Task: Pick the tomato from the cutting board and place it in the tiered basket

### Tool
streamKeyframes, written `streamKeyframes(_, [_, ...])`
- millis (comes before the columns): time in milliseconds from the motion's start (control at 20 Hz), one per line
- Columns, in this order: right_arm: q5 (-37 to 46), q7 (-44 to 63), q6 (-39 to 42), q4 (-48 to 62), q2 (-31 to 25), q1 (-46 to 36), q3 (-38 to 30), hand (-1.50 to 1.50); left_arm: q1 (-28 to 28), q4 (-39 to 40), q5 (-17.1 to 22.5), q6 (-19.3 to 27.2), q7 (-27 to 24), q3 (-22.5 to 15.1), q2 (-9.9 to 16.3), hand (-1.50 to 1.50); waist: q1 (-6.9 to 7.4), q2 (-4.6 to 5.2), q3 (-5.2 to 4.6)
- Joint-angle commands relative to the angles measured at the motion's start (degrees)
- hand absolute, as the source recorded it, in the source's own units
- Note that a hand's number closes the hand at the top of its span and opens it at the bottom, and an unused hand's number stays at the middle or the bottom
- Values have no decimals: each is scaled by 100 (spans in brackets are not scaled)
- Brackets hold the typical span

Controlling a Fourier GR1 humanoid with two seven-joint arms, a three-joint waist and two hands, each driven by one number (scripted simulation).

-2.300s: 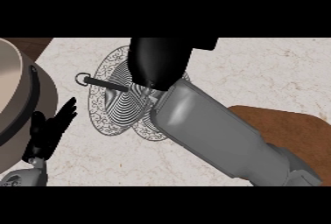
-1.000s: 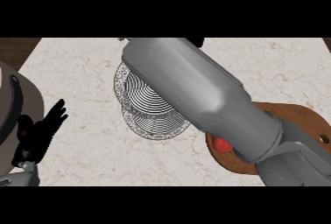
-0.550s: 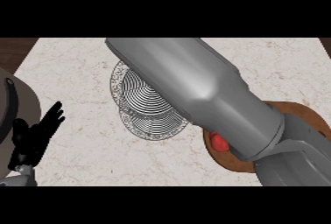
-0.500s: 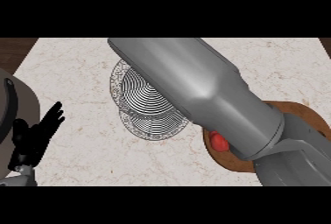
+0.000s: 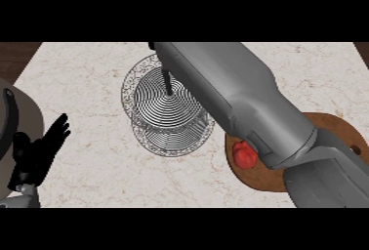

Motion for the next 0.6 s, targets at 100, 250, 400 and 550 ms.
streamKeyframes(100, [-332,1368,-159,-50,61,9,-173,-150,74,-30,68,-102,141,92,127,0,-107,-29,2])
streamKeyframes(250, [-273,1419,-627,-450,61,37,64,-150,234,100,-75,101,-187,-2,-144,0,-130,-33,-2])
streamKeyframes(400, [69,1448,-1249,-555,61,-149,65,-150,218,45,94,-126,35,176,150,0,-170,-46,3])
streamKeyframes(550, [374,1629,-1580,-654,5,-552,-200,-150,360,19,40,-36,-47,97,-13,0,-303,-83,8])
